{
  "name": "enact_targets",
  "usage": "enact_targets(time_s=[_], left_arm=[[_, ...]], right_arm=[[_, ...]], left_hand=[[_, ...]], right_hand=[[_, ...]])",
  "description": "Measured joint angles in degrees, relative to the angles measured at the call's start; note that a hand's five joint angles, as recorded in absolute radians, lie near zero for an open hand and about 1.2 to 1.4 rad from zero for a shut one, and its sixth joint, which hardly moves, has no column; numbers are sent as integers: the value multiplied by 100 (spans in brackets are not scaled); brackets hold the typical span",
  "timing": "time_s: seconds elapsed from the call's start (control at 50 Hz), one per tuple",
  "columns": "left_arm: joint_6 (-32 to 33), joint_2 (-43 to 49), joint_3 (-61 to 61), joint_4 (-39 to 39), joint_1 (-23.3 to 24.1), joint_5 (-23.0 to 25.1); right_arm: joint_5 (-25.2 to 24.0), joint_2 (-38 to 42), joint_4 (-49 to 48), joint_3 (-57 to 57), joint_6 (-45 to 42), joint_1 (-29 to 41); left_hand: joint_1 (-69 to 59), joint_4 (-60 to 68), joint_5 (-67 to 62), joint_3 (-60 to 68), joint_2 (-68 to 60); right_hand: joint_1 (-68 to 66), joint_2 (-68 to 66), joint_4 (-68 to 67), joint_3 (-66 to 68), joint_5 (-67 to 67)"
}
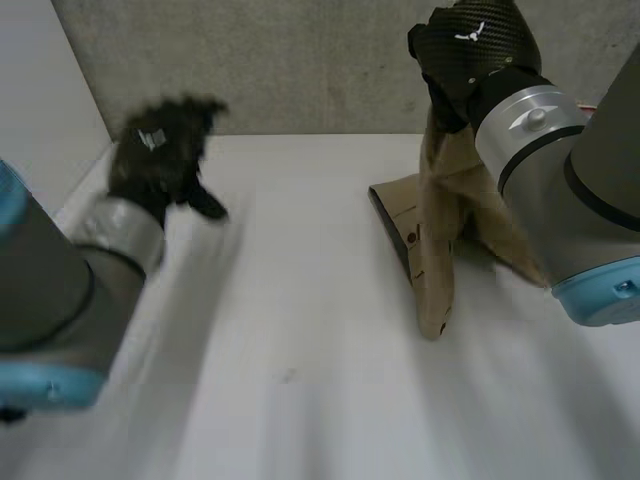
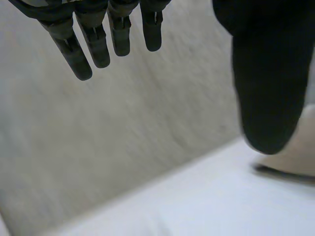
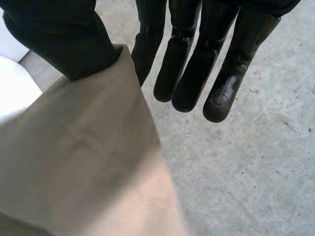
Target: Fold the shorts.
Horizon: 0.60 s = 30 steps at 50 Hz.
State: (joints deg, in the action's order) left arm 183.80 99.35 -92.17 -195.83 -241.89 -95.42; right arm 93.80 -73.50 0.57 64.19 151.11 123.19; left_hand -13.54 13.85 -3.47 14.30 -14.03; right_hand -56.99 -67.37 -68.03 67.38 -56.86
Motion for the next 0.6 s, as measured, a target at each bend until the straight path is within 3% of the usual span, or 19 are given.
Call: enact_targets(time_s=[0.16,0.34,0.6], left_arm=[[-1533,322,-450,698,628,21],[-2352,509,-170,1082,974,19],[-3628,1774,892,1878,1282,147]], right_arm=[[131,64,62,-49,-4,119],[460,30,80,-187,-3,418],[575,-16,198,-566,-16,798]], left_hand=[[0,0,18,0,8],[0,-1,18,0,8],[0,0,18,0,8]], right_hand=[[0,0,0,0,0],[0,0,0,0,0],[0,0,0,0,0]])
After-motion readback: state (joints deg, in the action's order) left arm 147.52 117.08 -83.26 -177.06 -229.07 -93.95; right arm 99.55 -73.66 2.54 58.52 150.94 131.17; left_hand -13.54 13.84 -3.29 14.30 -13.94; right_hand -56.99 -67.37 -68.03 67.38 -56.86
